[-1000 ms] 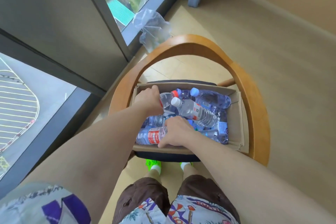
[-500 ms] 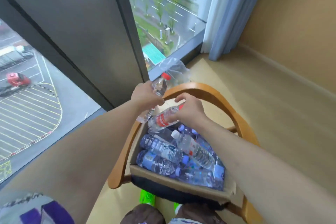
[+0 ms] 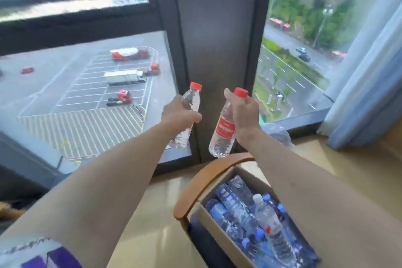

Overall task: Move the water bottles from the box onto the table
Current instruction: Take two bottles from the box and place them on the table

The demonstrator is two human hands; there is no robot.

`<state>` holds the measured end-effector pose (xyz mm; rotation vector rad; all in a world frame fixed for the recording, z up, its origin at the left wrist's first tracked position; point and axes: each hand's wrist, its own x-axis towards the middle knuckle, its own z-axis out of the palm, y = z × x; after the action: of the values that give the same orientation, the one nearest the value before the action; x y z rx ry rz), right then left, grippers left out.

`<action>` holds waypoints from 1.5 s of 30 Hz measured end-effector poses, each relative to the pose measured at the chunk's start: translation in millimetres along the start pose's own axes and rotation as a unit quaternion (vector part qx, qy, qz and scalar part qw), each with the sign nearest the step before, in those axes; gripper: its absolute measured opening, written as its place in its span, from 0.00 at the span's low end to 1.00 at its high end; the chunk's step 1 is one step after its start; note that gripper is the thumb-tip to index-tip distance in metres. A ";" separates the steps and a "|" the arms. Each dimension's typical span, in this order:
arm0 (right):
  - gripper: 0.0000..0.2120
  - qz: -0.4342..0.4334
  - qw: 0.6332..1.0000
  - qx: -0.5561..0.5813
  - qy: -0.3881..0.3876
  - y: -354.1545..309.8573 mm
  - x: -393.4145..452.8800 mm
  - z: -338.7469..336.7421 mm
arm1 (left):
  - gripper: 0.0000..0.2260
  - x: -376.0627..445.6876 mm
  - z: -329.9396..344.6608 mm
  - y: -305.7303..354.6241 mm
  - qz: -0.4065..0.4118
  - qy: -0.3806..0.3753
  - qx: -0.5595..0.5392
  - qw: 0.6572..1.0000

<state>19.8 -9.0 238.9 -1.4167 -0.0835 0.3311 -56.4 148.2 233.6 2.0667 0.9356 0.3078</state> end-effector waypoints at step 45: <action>0.10 0.096 0.425 -0.072 -0.897 169.5 -1228.5 454.4 | 0.21 -1059.5 -618.7 -532.1 -0.422 0.774 -0.094 0.463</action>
<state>-1293.7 106.3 316.2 -0.5443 -1.7538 1.9720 -1377.2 -40.2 325.0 0.2771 2.5483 1.7037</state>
